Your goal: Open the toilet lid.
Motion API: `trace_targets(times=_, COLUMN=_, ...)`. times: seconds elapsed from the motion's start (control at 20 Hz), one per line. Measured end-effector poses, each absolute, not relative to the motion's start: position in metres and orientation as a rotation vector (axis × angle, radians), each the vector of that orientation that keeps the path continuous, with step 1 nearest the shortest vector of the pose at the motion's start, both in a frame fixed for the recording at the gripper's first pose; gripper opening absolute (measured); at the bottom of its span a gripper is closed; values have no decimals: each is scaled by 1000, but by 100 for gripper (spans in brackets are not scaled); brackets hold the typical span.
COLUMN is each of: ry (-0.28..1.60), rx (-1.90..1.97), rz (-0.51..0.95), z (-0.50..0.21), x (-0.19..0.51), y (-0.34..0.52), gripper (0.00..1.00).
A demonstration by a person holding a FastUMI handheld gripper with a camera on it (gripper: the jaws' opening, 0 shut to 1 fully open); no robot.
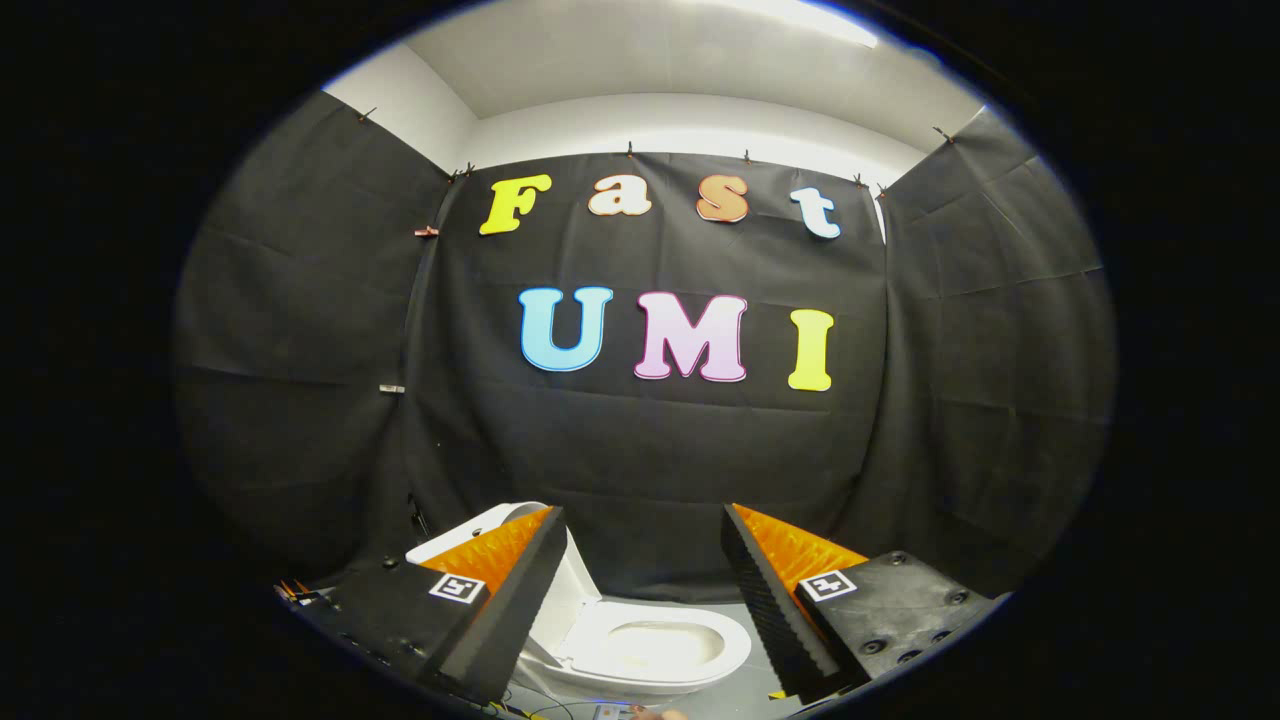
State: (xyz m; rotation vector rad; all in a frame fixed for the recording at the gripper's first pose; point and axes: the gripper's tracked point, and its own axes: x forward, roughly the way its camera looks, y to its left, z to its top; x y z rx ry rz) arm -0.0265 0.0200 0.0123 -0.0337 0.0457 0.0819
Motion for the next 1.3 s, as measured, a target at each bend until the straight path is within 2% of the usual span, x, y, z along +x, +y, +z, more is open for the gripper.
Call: trace_targets(times=1.3, ry=-15, rx=-31, rz=33, z=36, x=-46, y=-9, gripper=98)
